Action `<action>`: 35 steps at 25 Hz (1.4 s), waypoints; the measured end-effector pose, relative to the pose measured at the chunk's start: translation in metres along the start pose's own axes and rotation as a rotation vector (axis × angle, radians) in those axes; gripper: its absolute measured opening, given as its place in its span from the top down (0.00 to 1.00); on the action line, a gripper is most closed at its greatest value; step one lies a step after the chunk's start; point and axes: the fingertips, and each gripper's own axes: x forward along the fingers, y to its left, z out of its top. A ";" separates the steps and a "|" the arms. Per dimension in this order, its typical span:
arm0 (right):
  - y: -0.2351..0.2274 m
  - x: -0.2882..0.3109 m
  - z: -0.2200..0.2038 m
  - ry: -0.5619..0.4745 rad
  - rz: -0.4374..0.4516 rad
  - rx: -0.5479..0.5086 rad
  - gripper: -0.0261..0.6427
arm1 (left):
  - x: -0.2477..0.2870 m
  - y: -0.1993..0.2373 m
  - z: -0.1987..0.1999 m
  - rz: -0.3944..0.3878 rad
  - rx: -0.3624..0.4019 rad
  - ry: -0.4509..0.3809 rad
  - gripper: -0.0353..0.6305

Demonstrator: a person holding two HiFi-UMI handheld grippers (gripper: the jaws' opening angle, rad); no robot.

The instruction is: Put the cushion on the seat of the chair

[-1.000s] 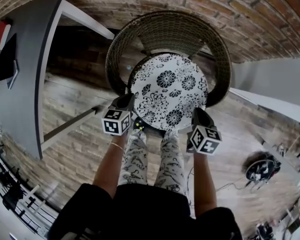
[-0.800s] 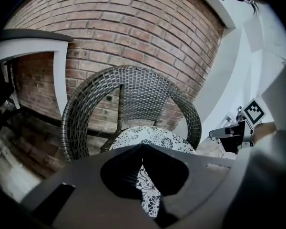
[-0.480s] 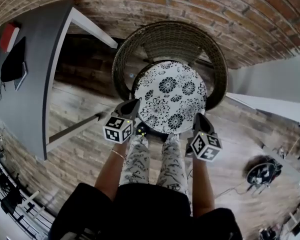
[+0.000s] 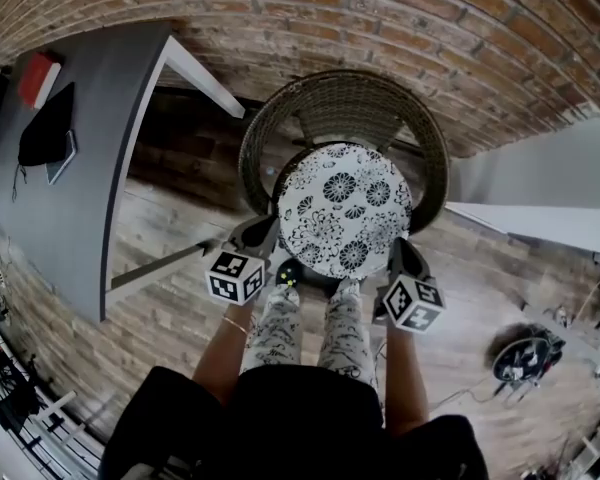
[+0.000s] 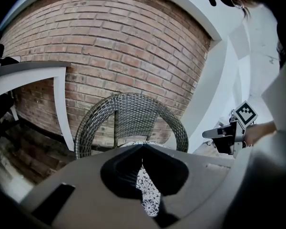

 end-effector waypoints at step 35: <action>0.065 -0.089 0.098 -0.198 0.030 -0.141 0.97 | -0.094 -0.031 0.120 -0.046 0.102 -0.176 0.94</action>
